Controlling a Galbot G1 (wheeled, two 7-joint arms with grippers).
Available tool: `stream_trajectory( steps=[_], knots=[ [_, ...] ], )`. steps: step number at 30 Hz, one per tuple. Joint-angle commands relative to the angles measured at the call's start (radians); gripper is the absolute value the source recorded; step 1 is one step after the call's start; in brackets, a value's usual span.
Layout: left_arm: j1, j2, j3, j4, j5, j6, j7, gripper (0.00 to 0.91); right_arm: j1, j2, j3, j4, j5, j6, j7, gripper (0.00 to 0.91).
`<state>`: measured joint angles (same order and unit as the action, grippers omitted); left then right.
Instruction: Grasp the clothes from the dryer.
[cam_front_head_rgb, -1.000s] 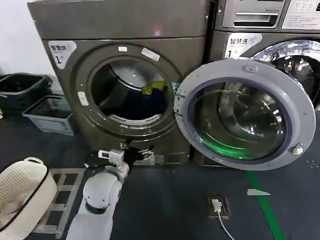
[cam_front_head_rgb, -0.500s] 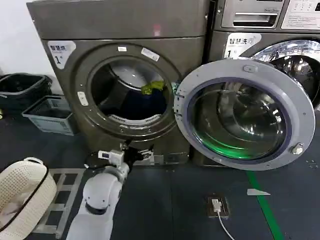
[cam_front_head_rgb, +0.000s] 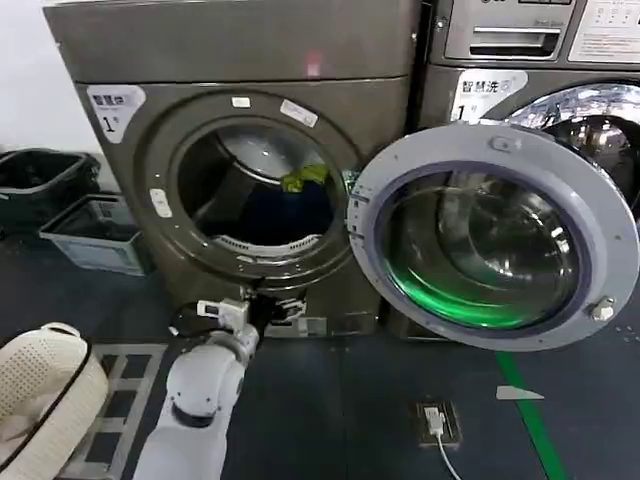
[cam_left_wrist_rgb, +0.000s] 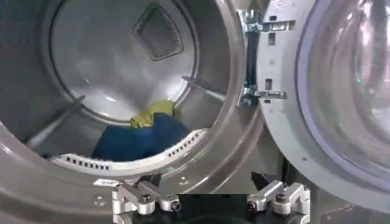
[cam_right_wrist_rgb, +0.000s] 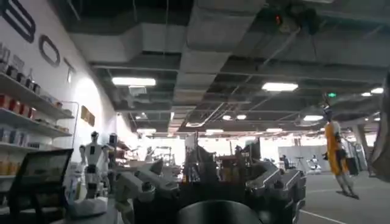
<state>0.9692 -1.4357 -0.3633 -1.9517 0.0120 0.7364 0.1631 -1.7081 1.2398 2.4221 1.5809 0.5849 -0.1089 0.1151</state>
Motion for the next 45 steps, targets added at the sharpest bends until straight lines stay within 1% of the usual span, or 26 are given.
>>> stream_trajectory(
  steps=[1, 45],
  knots=[
    [0.001, -0.001, 0.0, -0.001, 0.003, 0.049, 0.0, 0.907, 0.002, -0.001, -0.001, 0.003, 0.002, 0.001, -0.001, 0.907],
    [-0.002, 0.001, -0.02, 0.037, 0.001, 0.049, -0.004, 0.907, -0.004, 0.011, -0.006, 0.015, 0.0, 0.001, -0.003, 0.907]
  ],
)
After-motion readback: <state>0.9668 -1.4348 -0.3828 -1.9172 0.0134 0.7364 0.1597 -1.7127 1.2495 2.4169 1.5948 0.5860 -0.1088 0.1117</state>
